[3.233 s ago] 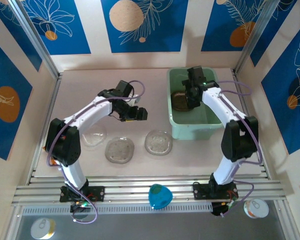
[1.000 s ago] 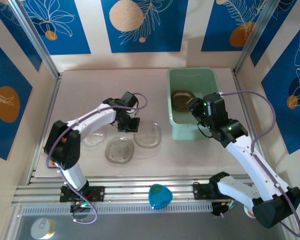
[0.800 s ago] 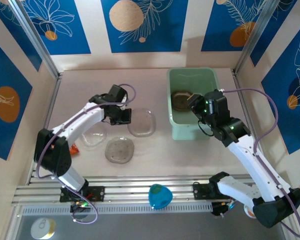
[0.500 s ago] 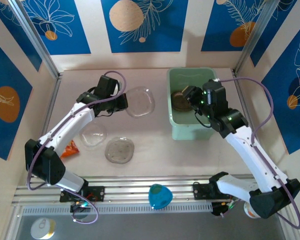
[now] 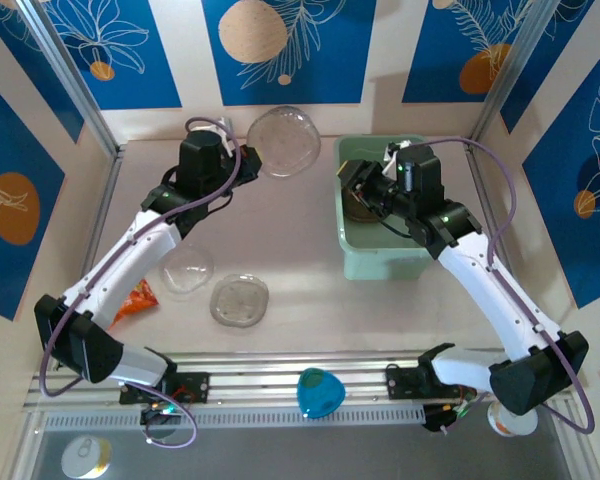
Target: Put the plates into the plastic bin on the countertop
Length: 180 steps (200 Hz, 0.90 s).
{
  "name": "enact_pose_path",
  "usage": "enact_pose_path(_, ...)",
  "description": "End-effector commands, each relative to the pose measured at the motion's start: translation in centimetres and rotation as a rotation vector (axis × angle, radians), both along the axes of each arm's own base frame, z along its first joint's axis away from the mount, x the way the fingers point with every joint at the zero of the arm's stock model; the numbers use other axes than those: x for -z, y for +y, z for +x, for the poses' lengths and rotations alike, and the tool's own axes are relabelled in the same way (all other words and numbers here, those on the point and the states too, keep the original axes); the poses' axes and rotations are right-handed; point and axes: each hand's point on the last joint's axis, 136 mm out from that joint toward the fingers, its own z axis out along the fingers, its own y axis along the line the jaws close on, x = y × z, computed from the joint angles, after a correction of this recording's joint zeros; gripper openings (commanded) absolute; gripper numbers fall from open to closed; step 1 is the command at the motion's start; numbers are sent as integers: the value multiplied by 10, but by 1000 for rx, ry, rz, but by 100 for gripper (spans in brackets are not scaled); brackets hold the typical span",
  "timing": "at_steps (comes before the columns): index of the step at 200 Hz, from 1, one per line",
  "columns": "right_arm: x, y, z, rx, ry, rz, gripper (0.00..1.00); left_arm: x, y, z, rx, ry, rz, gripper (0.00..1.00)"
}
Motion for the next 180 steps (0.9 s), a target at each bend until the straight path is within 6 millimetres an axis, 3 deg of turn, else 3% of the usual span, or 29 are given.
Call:
enact_pose_path(1,-30,15,-3,-78,-99,55,43,-43,-16,3,-12,-100,-111,0)
enact_pose_path(51,-37,15,5,-49,-162,66,42,-54,-44,-9,16,-124,-155,0)
enact_pose_path(73,-30,15,10,-37,-145,51,41,-54,-51,-13,26,-108,-172,0)
enact_pose_path(180,-9,8,26,132,-88,-8,31,-57,-59,-25,22,-109,-165,0)
